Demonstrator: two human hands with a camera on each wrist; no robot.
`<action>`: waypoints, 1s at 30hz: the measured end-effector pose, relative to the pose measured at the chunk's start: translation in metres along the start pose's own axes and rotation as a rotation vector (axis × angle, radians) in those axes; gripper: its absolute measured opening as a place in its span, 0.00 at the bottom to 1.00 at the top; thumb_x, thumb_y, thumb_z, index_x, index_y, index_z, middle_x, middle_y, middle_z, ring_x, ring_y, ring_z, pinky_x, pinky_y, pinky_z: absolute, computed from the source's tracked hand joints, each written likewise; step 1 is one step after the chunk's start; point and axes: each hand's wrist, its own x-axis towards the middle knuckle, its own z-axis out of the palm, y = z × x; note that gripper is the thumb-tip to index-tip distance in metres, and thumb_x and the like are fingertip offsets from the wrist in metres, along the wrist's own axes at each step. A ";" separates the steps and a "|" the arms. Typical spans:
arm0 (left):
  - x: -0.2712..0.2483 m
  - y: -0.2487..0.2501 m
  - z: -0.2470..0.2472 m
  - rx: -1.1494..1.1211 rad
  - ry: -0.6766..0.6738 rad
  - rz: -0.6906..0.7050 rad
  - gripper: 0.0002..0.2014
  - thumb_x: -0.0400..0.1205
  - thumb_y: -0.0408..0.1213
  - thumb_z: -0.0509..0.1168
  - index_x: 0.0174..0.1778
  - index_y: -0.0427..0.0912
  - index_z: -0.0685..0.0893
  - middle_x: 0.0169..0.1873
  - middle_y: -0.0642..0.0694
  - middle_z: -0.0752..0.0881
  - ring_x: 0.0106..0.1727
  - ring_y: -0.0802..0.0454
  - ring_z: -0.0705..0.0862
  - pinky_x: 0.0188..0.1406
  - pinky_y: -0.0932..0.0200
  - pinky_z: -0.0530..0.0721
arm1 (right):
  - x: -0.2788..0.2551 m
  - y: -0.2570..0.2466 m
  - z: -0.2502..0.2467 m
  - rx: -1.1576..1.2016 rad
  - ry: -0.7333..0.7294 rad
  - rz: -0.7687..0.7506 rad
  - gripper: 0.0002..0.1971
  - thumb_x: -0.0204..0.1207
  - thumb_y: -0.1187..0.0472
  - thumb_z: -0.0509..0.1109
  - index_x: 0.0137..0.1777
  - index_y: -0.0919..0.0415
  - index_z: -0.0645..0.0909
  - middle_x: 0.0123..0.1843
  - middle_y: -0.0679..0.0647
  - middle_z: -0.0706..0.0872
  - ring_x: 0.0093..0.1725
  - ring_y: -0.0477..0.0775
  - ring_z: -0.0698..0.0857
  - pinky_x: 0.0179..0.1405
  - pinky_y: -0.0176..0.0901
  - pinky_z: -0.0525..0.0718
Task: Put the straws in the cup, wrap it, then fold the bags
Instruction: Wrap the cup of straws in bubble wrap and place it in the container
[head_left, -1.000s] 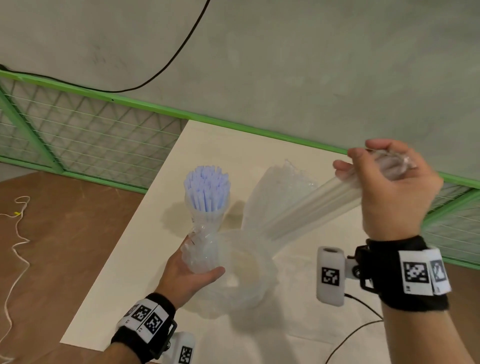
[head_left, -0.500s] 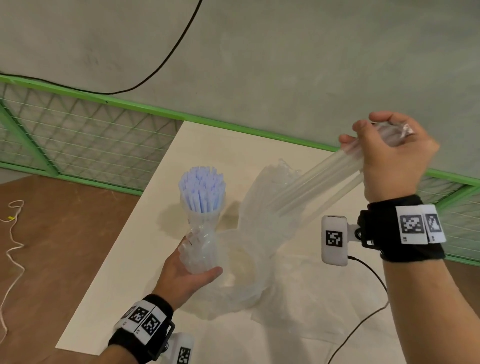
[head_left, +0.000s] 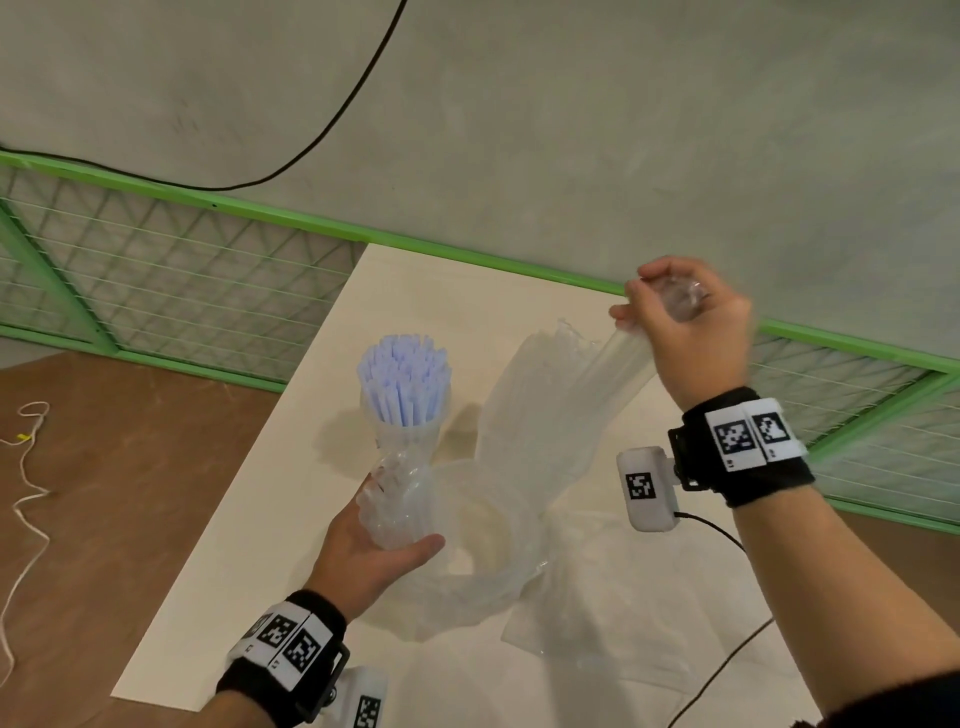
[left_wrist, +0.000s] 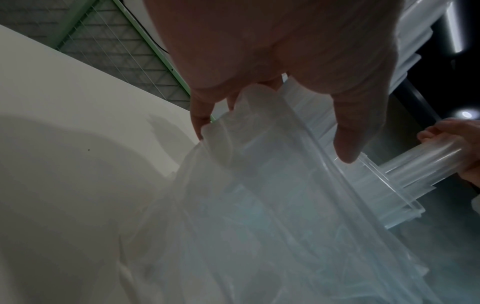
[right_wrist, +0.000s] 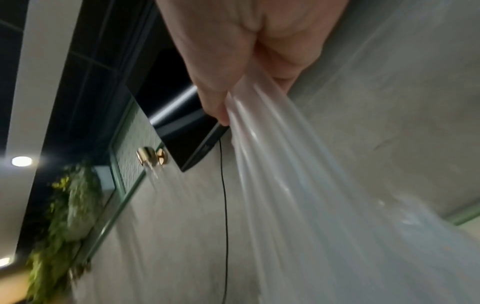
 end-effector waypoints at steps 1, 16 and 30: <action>0.000 0.000 0.000 0.001 -0.001 0.000 0.32 0.58 0.39 0.83 0.59 0.52 0.83 0.49 0.57 0.91 0.50 0.60 0.89 0.51 0.61 0.83 | -0.004 0.005 0.002 -0.046 -0.036 -0.026 0.04 0.76 0.64 0.76 0.49 0.59 0.86 0.42 0.57 0.90 0.40 0.56 0.92 0.43 0.55 0.91; -0.005 0.006 0.000 0.039 -0.011 0.052 0.32 0.67 0.27 0.81 0.57 0.64 0.77 0.48 0.71 0.87 0.50 0.71 0.85 0.42 0.74 0.82 | -0.070 0.049 0.003 -0.616 -0.833 -0.136 0.40 0.76 0.24 0.43 0.84 0.42 0.58 0.86 0.36 0.53 0.85 0.40 0.39 0.82 0.49 0.41; -0.003 0.003 0.002 0.019 -0.005 0.047 0.31 0.65 0.27 0.82 0.55 0.63 0.80 0.49 0.65 0.89 0.50 0.66 0.87 0.49 0.65 0.81 | -0.057 0.036 0.023 -0.938 -0.547 -0.264 0.24 0.83 0.37 0.51 0.74 0.42 0.73 0.81 0.40 0.70 0.84 0.50 0.59 0.70 0.62 0.59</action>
